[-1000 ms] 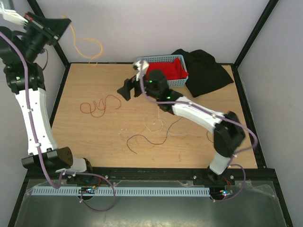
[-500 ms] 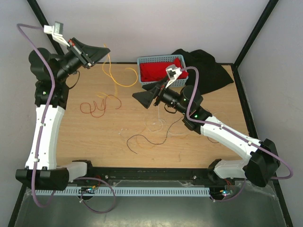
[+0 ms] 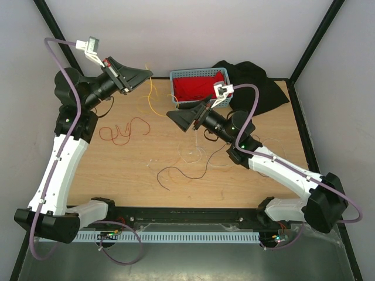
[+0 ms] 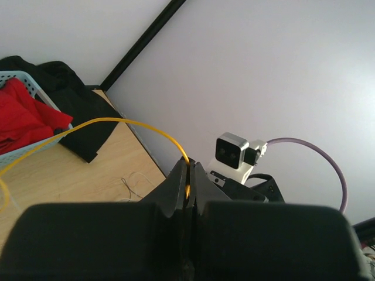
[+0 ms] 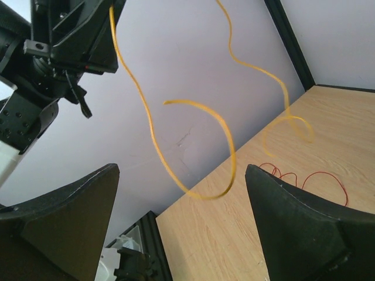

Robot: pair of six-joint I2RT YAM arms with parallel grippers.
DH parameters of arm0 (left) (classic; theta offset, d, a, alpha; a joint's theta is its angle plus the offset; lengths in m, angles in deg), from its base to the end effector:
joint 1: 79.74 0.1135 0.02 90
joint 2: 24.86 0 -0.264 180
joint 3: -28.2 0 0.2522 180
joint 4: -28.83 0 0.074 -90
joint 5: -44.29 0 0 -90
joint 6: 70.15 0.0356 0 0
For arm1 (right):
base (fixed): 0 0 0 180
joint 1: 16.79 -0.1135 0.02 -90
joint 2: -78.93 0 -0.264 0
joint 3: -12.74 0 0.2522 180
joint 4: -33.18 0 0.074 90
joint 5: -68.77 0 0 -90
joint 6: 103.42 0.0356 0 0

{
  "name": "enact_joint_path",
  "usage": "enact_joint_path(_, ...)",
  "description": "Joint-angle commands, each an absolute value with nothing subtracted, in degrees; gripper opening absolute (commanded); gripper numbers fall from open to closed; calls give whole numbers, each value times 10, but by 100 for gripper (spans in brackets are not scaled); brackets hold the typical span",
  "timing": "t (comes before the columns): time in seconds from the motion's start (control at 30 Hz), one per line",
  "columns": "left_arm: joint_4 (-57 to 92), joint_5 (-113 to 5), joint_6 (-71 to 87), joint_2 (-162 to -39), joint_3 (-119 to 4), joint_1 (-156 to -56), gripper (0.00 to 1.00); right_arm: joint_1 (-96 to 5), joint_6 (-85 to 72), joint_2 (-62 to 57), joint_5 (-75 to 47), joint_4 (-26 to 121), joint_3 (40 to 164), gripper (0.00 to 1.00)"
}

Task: Zip-tie the wires
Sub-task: Straighten the cable at the center of the board.

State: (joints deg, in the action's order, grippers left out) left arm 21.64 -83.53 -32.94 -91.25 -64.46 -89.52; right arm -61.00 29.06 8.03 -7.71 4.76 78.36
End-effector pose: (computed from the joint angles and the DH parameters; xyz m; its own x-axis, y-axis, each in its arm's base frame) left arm 0.2298 -0.0618 0.5004 -0.3669 -0.5752 -0.7312 0.6831 0.3670 -0.6315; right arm 0.1982 0.2044 0.3824 -0.3542 0.5715 -0.7402 -0.8039 0.2184 0.5532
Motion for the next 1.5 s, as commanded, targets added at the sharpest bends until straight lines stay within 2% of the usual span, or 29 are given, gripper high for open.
enact_joint_path(0.0, 248, -828, -320, -910, -645, -907, 0, -612, 288, 63, -96, 13, 812, 100)
enact_joint_path(0.1, 248, -827, -320, -912, -645, -912, 0, -612, 281, 49, -99, 12, 823, 99)
enact_joint_path(0.2, 249, -827, -320, -913, -644, -916, 0, -612, 278, 36, -95, 7, 834, 88)
enact_joint_path(0.4, 250, -821, -308, -911, -636, -918, 0, -611, 259, 43, -98, 18, 835, 19)
enact_joint_path(0.47, 248, -816, -301, -909, -628, -917, 0, -610, 231, 62, -112, 42, 834, 4)
enact_joint_path(0.5, 248, -815, -297, -907, -624, -916, 0, -611, 216, 74, -121, 63, 836, 0)
enact_joint_path(0.63, 248, -810, -297, -904, -587, -911, 5, -611, 151, 126, -169, 166, 865, 0)
enact_joint_path(0.83, 248, -836, -295, -911, -539, -912, 21, -611, 104, 148, -161, 283, 947, 0)
enact_joint_path(0.9, 248, -846, -291, -911, -528, -913, 33, -610, 96, 148, -149, 296, 969, 0)
enact_joint_path(1.0, 248, -862, -281, -905, -515, -912, 55, -611, 76, 145, -147, 313, 1003, 0)
enact_joint_path(1.13, 244, -875, -260, -883, -490, -913, 75, -611, 49, 131, -156, 351, 1070, 0)
enact_joint_path(1.27, 241, -885, -242, -859, -458, -912, 83, -611, 30, 111, -155, 376, 1136, 0)
enact_joint_path(1.47, 240, -915, -197, -824, -394, -912, 86, -610, 18, 89, -150, 392, 1209, 0)
